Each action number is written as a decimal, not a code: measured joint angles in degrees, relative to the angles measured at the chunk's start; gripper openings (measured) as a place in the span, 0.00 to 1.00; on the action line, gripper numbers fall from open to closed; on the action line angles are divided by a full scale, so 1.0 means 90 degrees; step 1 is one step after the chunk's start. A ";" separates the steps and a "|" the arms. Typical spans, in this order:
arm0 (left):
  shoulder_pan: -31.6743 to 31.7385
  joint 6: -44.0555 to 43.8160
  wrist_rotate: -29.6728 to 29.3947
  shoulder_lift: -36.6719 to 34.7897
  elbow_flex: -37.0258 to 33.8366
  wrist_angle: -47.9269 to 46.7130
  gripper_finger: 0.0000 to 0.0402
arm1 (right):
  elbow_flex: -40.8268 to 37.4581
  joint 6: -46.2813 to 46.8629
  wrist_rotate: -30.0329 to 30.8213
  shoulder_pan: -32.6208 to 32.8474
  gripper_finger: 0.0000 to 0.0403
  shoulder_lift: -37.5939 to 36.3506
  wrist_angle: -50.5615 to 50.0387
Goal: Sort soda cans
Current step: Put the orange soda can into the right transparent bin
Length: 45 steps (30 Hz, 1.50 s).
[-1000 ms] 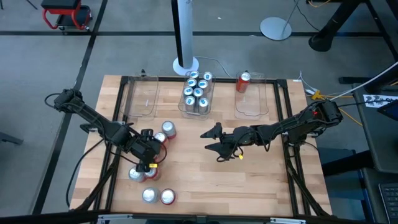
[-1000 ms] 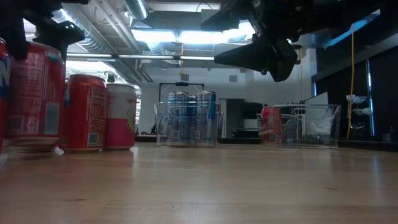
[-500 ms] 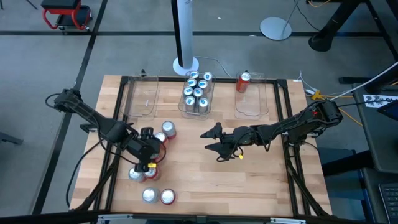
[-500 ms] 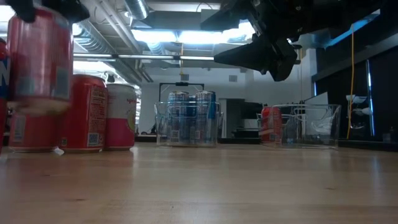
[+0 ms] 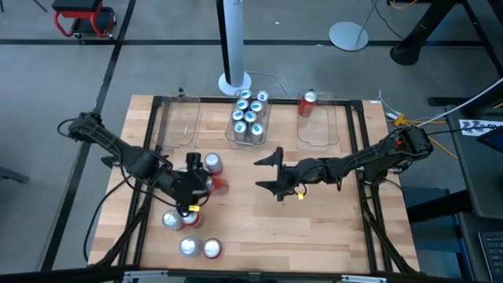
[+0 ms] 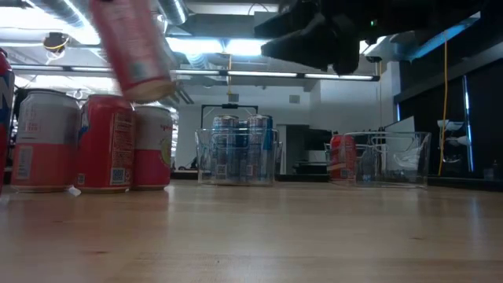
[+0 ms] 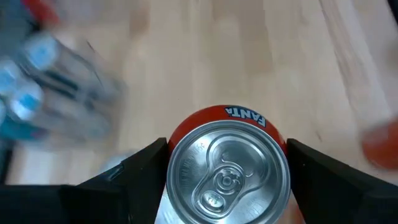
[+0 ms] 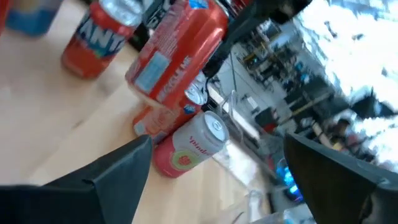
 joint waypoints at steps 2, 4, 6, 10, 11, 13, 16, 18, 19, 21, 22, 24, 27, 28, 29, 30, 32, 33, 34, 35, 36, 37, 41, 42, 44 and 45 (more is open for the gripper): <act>0.0073 0.0412 -0.0233 -0.0001 -0.0064 0.0487 0.69 | 0.0000 0.0527 -0.0003 0.0000 0.90 0.0000 0.0048; 0.0149 0.0872 -0.0457 0.0000 -0.0161 0.0955 0.69 | 0.0000 0.1001 -0.0048 0.0000 0.90 0.0000 0.0084; 0.0245 0.1304 -0.0560 0.0000 -0.0271 0.1466 0.69 | 0.0000 0.1352 -0.0050 0.0000 0.90 0.0000 0.0127; 0.0516 0.1890 -0.0552 0.0160 -0.0345 0.2122 0.69 | 0.0000 0.1869 -0.0049 0.0000 0.90 0.0000 0.0206; 0.0580 0.2001 -0.0554 0.0231 -0.0348 0.2229 0.69 | 0.0001 0.1943 -0.0041 0.0000 0.90 0.0000 0.0267; 0.0692 0.2212 -0.0569 0.0397 -0.0348 0.2517 0.69 | 0.0052 0.2030 -0.0025 0.0000 0.90 0.0000 0.0276; 0.0842 0.2523 -0.0573 0.0724 -0.0348 0.2966 0.69 | 0.0263 0.2069 -0.0057 0.0000 0.90 0.0132 0.0242; 0.0926 0.2694 -0.0574 0.0966 -0.0353 0.3241 0.69 | 0.0478 0.2060 -0.0205 0.0000 0.90 0.0319 0.0194; 0.0961 0.2765 -0.0580 0.1054 -0.0356 0.3396 0.69 | 0.0596 0.2059 -0.0280 0.0000 0.90 0.0417 0.0093; 0.1013 0.2904 -0.0619 0.1210 -0.0358 0.3743 0.69 | 0.0818 0.2056 -0.0312 0.0000 0.90 0.0577 -0.0347; 0.1035 0.2947 -0.0615 0.1247 -0.0358 0.3849 0.69 | 0.0904 0.2053 -0.0201 0.0000 0.90 0.0633 -0.0596; 0.1056 0.3019 -0.0652 0.1314 -0.0360 0.3932 0.69 | 0.1014 0.2047 -0.0097 0.0000 0.90 0.0688 -0.0876; 0.1092 0.3001 -0.0655 0.1317 -0.0360 0.3979 0.69 | 0.1041 0.2047 -0.0157 -0.0007 0.90 0.0724 -0.0835; 0.1107 0.2994 -0.0661 0.1314 -0.0359 0.4011 0.69 | 0.1043 0.2023 -0.0153 -0.0006 0.90 0.0723 -0.0776; 0.1126 0.2994 -0.0658 0.1314 -0.0358 0.4049 0.69 | 0.1045 0.2017 -0.0146 -0.0005 0.90 0.0721 -0.0736; 0.1130 0.2997 -0.0658 0.1314 -0.0358 0.4084 0.69 | 0.1047 0.2018 -0.0132 -0.0005 0.90 0.0721 -0.0741; 0.1134 0.2994 -0.0658 0.1314 -0.0358 0.4129 0.69 | 0.1049 0.2015 -0.0105 -0.0007 0.90 0.0734 -0.0773; 0.1134 0.2994 -0.0659 0.1314 -0.0358 0.4149 0.69 | 0.1054 0.2014 -0.0066 -0.0005 0.90 0.0775 -0.0725; 0.1134 0.2988 -0.0656 0.1314 -0.0358 0.4154 0.69 | 0.1056 0.2001 -0.0036 -0.0005 0.90 0.0804 -0.0689; 0.1132 0.2979 -0.0654 0.1314 -0.0358 0.4147 0.69 | 0.1056 0.1981 -0.0031 -0.0005 0.90 0.0819 -0.0689; 0.1132 0.2979 -0.0654 0.1314 -0.0358 0.4139 0.69 | 0.1056 0.1950 -0.0014 -0.0005 0.89 0.0823 -0.0686; 0.1132 0.2980 -0.0657 0.1314 -0.0358 0.4139 0.69 | 0.1055 0.1875 0.0025 -0.0005 0.88 0.0823 -0.0651; 0.1132 0.3021 -0.0712 0.1314 -0.0358 0.4137 0.69 | 0.1054 0.1815 0.0076 -0.0005 0.76 0.0823 -0.0602; 0.1132 0.3023 -0.0713 0.1314 -0.0358 0.4138 0.69 | 0.1054 0.1799 0.0076 -0.0005 0.73 0.0823 -0.0607; 0.1132 0.3038 -0.0714 0.1314 -0.0358 0.4151 0.71 | 0.1054 0.1745 0.0078 -0.0005 0.73 0.0823 -0.0614; 0.1132 0.3041 -0.0714 0.1314 -0.0358 0.4152 0.72 | 0.1054 0.1712 0.0086 -0.0005 0.73 0.0823 -0.0614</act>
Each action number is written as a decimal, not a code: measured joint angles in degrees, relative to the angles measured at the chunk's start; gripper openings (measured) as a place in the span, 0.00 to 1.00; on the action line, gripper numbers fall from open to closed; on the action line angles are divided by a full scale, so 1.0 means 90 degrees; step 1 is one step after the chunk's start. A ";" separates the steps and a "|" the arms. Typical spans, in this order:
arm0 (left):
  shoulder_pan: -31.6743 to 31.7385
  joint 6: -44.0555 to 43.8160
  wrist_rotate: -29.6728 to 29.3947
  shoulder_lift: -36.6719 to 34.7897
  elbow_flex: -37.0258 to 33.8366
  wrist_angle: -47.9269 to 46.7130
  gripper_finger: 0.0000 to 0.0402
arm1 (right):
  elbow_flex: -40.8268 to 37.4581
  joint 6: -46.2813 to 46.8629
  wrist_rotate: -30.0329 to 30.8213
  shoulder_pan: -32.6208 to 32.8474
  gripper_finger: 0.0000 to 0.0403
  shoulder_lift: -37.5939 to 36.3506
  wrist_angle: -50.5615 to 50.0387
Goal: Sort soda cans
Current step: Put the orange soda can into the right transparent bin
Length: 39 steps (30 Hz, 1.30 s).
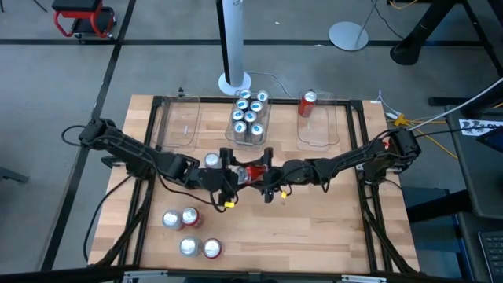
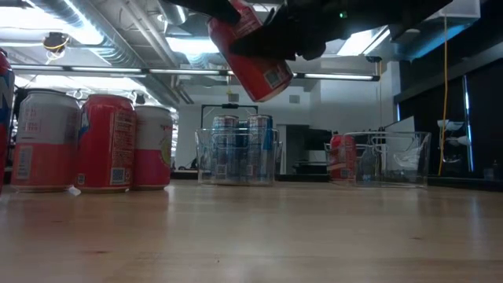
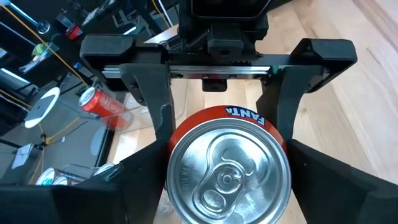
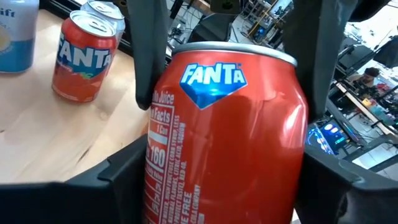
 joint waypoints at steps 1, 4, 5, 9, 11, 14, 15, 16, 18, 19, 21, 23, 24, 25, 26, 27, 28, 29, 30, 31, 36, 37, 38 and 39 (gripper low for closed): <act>0.0000 -0.0014 0.0002 0.0000 0.0000 0.0000 0.74 | 0.0000 -0.0048 0.0003 0.0000 0.73 0.0000 0.0003; -0.0015 -0.0051 -0.0123 -0.0017 0.0000 0.0000 0.80 | 0.0000 -0.0308 0.0005 0.0000 0.73 -0.0003 0.0014; -0.0052 -0.0046 -0.0237 -0.0037 0.0000 -0.0022 0.82 | 0.0002 -0.0405 0.0001 -0.0002 0.73 -0.0011 0.0013; -0.0262 0.0000 -0.0670 -0.0316 0.0008 -0.0167 0.85 | -0.0004 -0.0788 -0.0074 -0.0006 0.73 -0.0234 -0.0303; -0.0369 -0.0055 -0.0903 -0.0519 0.0022 -0.0317 0.86 | -0.0014 -0.1085 -0.0044 0.0014 0.73 -0.0494 -0.0764; -0.0504 -0.0429 -0.1081 -0.0888 0.0029 -0.0764 0.86 | -0.0019 -0.1327 0.0190 0.0033 0.73 -0.0912 -0.1393; -0.0529 -0.0611 -0.1081 -0.1011 0.0027 -0.0960 0.86 | -0.0019 -0.1417 0.0321 0.0033 0.73 -0.1065 -0.1525; -0.0567 -0.0858 -0.1062 -0.1142 0.0027 -0.1211 0.86 | -0.0016 -0.1461 0.0451 0.0023 0.73 -0.1197 -0.1628; -0.0641 -0.1266 -0.1065 -0.1376 0.0026 -0.1695 0.86 | -0.0010 -0.1540 0.0639 0.0006 0.73 -0.1441 -0.1967; -0.0684 -0.1466 -0.1059 -0.1478 0.0001 -0.1940 0.86 | -0.0010 -0.1558 0.0740 0.0002 0.73 -0.1487 -0.2093; -0.0797 -0.1789 -0.1060 -0.1667 -0.0232 -0.2150 0.86 | -0.0051 -0.1571 0.0715 0.0013 0.73 -0.1525 -0.2296; -0.0901 -0.2069 -0.1039 -0.1844 -0.0555 -0.2159 0.86 | -0.0276 -0.1465 0.0614 0.0030 0.73 -0.1530 -0.2334; -0.0976 -0.2241 -0.1037 -0.1940 -0.0747 -0.2166 0.86 | -0.0451 -0.1301 0.0567 0.0029 0.73 -0.1506 -0.2294; -0.1027 -0.2403 -0.1032 -0.2042 -0.0920 -0.2159 0.86 | -0.0649 -0.1144 0.0511 0.0027 0.73 -0.1481 -0.2182; -0.1068 -0.2554 -0.1031 -0.2114 -0.1079 -0.2104 0.86 | -0.0877 -0.0969 0.0498 0.0023 0.73 -0.1468 -0.2057; -0.1117 -0.2684 -0.1030 -0.2173 -0.1241 -0.2014 0.86 | -0.1118 -0.0855 0.0538 0.0012 0.73 -0.1467 -0.1865; -0.1175 -0.2772 -0.1025 -0.2216 -0.1408 -0.1893 0.86 | -0.1365 -0.0756 0.0558 0.0008 0.73 -0.1466 -0.1541; -0.1229 -0.2867 -0.1021 -0.2257 -0.1571 -0.1745 0.86 | -0.1591 -0.0654 0.0578 0.0005 0.73 -0.1464 -0.1107; -0.1276 -0.2898 -0.1021 -0.2275 -0.1717 -0.1576 0.86 | -0.1825 -0.0536 0.0594 0.0005 0.73 -0.1465 -0.0586; -0.1318 -0.2918 -0.1022 -0.2280 -0.1835 -0.1350 0.86 | -0.2082 -0.0424 0.0574 0.0006 0.73 -0.1469 -0.0034; -0.1497 -0.2657 -0.1005 -0.2273 -0.2405 -0.0364 0.86 | -0.3158 0.0042 0.0350 0.0015 0.73 -0.0998 0.1921; -0.1517 -0.2543 -0.1004 -0.2273 -0.2472 -0.0205 0.86 | -0.3260 0.0103 0.0311 0.0012 0.73 -0.0851 0.2216; -0.1518 -0.2474 -0.1005 -0.2274 -0.2522 -0.0097 0.86 | -0.3324 0.0165 0.0310 0.0012 0.73 -0.0702 0.2515; -0.1509 -0.2389 -0.1010 -0.2275 -0.2566 0.0054 0.86 | -0.3363 0.0247 0.0309 0.0012 0.73 -0.0560 0.2774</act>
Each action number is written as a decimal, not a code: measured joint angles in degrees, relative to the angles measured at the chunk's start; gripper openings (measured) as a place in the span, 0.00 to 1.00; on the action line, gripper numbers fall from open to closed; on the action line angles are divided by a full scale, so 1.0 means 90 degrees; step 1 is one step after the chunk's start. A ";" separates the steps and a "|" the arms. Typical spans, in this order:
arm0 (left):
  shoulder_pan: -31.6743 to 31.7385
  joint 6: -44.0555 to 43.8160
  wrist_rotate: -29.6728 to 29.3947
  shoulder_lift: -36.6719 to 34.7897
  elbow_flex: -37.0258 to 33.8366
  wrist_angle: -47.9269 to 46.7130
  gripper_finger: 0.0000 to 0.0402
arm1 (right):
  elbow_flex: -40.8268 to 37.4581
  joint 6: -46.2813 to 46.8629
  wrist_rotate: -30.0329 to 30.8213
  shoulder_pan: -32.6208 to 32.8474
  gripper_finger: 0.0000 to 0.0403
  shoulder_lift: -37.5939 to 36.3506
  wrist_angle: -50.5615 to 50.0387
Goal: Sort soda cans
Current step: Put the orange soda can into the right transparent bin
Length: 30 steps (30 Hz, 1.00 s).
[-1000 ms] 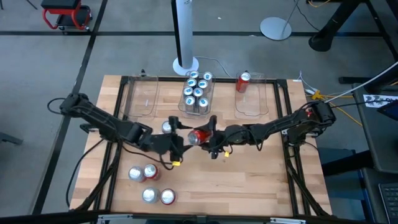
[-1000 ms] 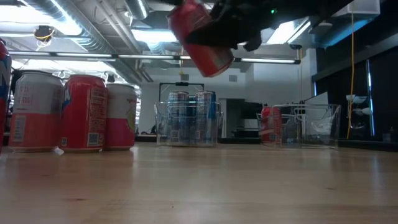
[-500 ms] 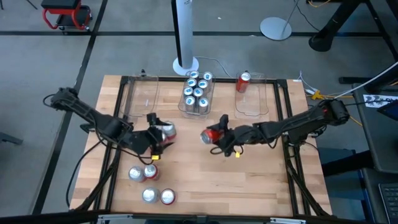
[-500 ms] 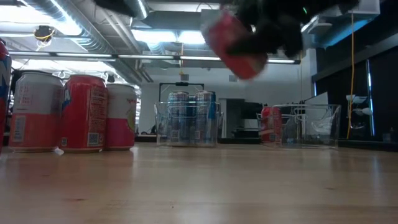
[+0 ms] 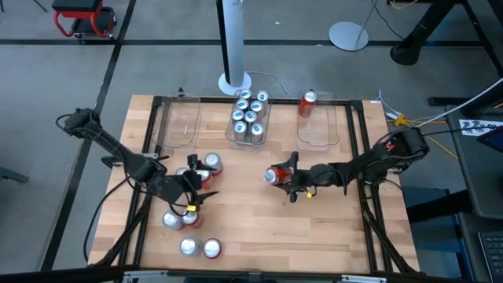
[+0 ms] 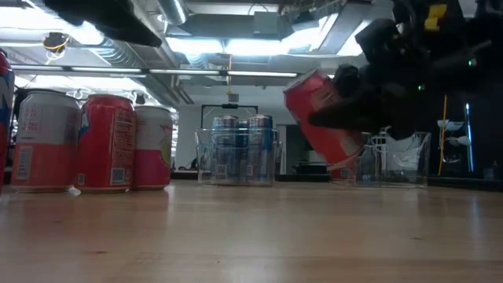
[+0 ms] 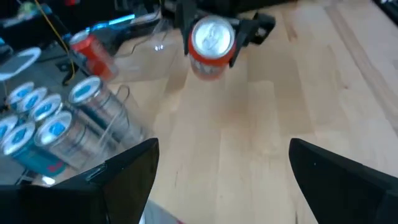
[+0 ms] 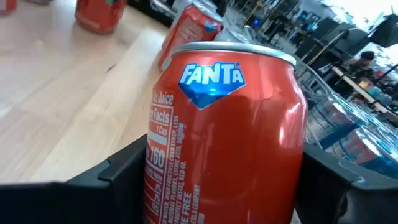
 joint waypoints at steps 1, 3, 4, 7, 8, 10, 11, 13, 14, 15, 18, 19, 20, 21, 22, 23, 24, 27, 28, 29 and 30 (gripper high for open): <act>0.0022 0.0033 0.0006 0.0002 -0.0007 0.0133 0.86 | -0.0011 0.0026 0.0004 0.0000 0.73 0.0154 0.0216; 0.0077 0.0107 0.0007 -0.0001 -0.0008 0.0382 0.86 | -0.0008 0.0027 -0.0008 0.0000 0.73 0.0483 0.0516; 0.0118 0.0189 0.0014 -0.0001 -0.0008 0.0506 0.86 | -0.0015 0.0023 -0.0024 0.0000 0.73 0.0638 0.0717; 0.0252 0.0329 0.0037 0.0143 -0.0006 0.0722 0.86 | -0.0005 -0.0004 -0.0098 0.0000 0.73 0.1063 0.1507; 0.0318 0.0359 0.0077 0.0235 -0.0006 0.0792 0.86 | 0.0000 -0.0007 -0.0123 0.0000 0.73 0.1191 0.1710; 0.0482 0.0388 0.0191 0.0493 -0.0008 0.0924 0.86 | 0.0068 -0.0022 -0.0177 0.0000 0.73 0.1488 0.1971; 0.0580 0.0383 0.0206 0.0668 -0.0008 0.1088 0.86 | 0.0085 -0.0020 -0.0234 0.0000 0.73 0.1616 0.2077; 0.0770 0.0387 0.0225 0.1051 -0.0008 0.1497 0.84 | 0.0244 -0.0014 -0.0382 -0.0004 0.73 0.1868 0.2276; 0.0867 0.0428 0.0307 0.1248 -0.0008 0.1695 0.83 | 0.0328 -0.0004 -0.0455 -0.0007 0.73 0.1975 0.2394; 0.0994 0.0538 0.0463 0.1469 -0.0008 0.1940 0.81 | 0.0399 -0.0002 -0.0538 -0.0007 0.73 0.2053 0.2497; 0.1292 0.0706 0.1169 0.2035 -0.0017 0.2544 0.76 | 0.0593 -0.0050 -0.0803 -0.0007 0.73 0.2199 0.2592; 0.1376 0.0778 0.1434 0.2197 -0.0017 0.2818 0.74 | 0.0609 -0.0159 -0.0916 -0.0007 0.73 0.2199 0.2661; 0.1430 0.0874 0.1647 0.2334 -0.0012 0.3047 0.72 | 0.0639 -0.0242 -0.1007 -0.0007 0.73 0.2199 0.2751; 0.1462 0.0923 0.1773 0.2449 -0.0013 0.3228 0.69 | 0.0688 -0.0286 -0.1069 -0.0007 0.73 0.2196 0.2805; 0.1503 0.0970 0.1858 0.2564 -0.0013 0.3461 0.67 | 0.0703 -0.0291 -0.1113 -0.0007 0.73 0.2191 0.2851; 0.1543 0.1020 0.1907 0.2667 -0.0010 0.3686 0.64 | 0.0700 -0.0292 -0.1156 -0.0006 0.73 0.2189 0.2850; 0.1575 0.1032 0.1937 0.2737 -0.0008 0.3786 0.61 | 0.0700 -0.0293 -0.1163 -0.0006 0.73 0.2190 0.2790; 0.1687 0.1035 0.2120 0.2940 -0.0006 0.4037 0.52 | 0.0753 -0.0296 -0.1143 -0.0007 0.73 0.2283 0.2603; 0.1713 0.1037 0.2197 0.3003 -0.0008 0.4065 0.49 | 0.0781 -0.0308 -0.1134 -0.0007 0.73 0.2344 0.2623; 0.1739 0.1040 0.2254 0.3067 -0.0008 0.4106 0.46 | 0.0866 -0.0322 -0.1125 -0.0007 0.73 0.2423 0.2685; 0.1770 0.1049 0.2306 0.3126 -0.0008 0.4166 0.44 | 0.0935 -0.0340 -0.1146 -0.0007 0.73 0.2485 0.2727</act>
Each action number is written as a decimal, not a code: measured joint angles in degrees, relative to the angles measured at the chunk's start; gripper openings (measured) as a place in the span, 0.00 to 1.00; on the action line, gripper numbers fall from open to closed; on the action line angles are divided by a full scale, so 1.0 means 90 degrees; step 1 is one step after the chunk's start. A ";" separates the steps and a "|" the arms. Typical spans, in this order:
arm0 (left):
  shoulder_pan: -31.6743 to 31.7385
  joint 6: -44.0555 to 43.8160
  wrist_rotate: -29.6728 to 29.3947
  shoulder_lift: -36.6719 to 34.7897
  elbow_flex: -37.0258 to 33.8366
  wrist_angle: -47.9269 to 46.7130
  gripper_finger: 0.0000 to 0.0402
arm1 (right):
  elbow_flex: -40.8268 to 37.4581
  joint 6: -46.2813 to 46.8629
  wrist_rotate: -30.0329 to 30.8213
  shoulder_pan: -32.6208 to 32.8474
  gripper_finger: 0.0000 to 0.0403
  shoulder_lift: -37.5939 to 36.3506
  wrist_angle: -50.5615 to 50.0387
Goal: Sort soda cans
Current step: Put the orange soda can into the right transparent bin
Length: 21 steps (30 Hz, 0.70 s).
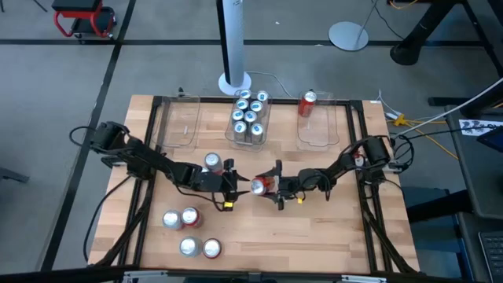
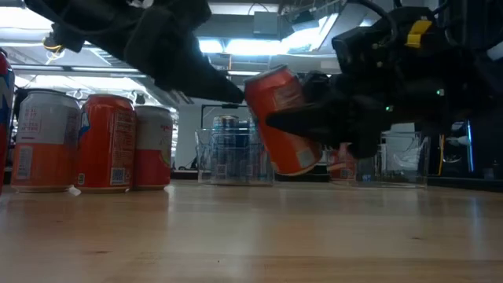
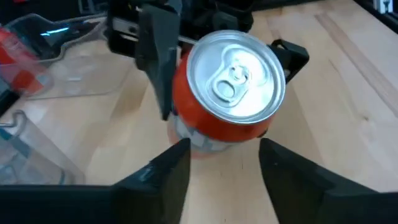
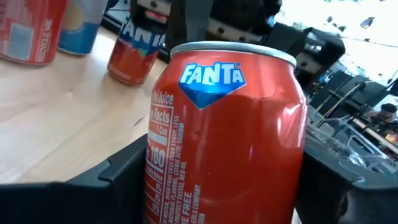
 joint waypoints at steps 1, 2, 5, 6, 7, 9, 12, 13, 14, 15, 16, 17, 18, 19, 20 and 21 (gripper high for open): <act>0.0031 0.0008 0.0006 0.0067 -0.0002 0.0050 0.41 | 0.0059 -0.0021 -0.0013 0.0000 0.73 0.0049 0.0020; 0.0044 0.0011 0.0038 0.0110 -0.0002 0.0091 0.38 | 0.0136 -0.0058 -0.0015 0.0000 0.73 0.0107 0.0005; 0.0050 0.0064 0.0144 0.0226 -0.0022 0.0096 0.32 | 0.0233 -0.0074 -0.0021 0.0000 0.73 0.0289 -0.0055; 0.0050 0.0083 0.0168 0.0232 -0.0022 0.0094 0.30 | 0.0251 -0.0074 0.0009 0.0003 0.73 0.0342 -0.0042; 0.0050 0.0080 0.0170 0.0232 -0.0022 0.0058 0.29 | 0.0277 -0.0074 0.0061 0.0005 0.73 0.0387 -0.0010; 0.0055 0.0018 0.0160 0.0232 -0.0022 0.0033 0.27 | 0.0291 -0.0007 0.0200 0.0007 0.77 0.0419 -0.0034; 0.0079 -0.0033 0.0138 0.0232 -0.0017 -0.0001 0.26 | 0.0351 0.0059 0.0342 0.0000 0.84 0.0500 -0.0206; 0.0097 -0.0044 0.0136 0.0239 0.0002 0.0046 0.26 | 0.0360 0.0066 0.0361 0.0000 0.86 0.0499 -0.0222; 0.0111 -0.0046 0.0134 0.0257 0.0017 0.0108 0.26 | 0.0399 0.0070 0.0372 0.0000 0.87 0.0498 -0.0262; 0.0125 -0.0048 0.0136 0.0264 0.0019 0.0094 0.26 | 0.0442 0.0067 0.0377 0.0000 0.88 0.0498 -0.0355; 0.0151 -0.0049 0.0136 0.0291 0.0012 0.0048 0.26 | 0.0463 0.0063 0.0385 0.0000 0.88 0.0498 -0.0413; 0.0175 -0.0051 0.0136 0.0347 0.0010 0.0070 0.26 | 0.0498 0.0062 0.0385 0.0000 0.88 0.0498 -0.0492; 0.0196 -0.0051 0.0141 0.0371 0.0010 0.0053 0.26 | 0.0554 0.0057 0.0383 0.0000 0.88 0.0498 -0.0626; 0.0207 -0.0053 0.0138 0.0376 0.0000 0.0007 0.25 | 0.0605 0.0052 0.0385 0.0000 0.87 0.0498 -0.0789; 0.0209 -0.0056 0.0137 0.0383 0.0000 0.0043 0.25 | 0.0646 0.0050 0.0383 0.0000 0.87 0.0498 -0.0940; 0.0213 -0.0055 0.0136 0.0388 0.0008 0.0079 0.25 | 0.0682 0.0037 0.0378 0.0000 0.86 0.0498 -0.1054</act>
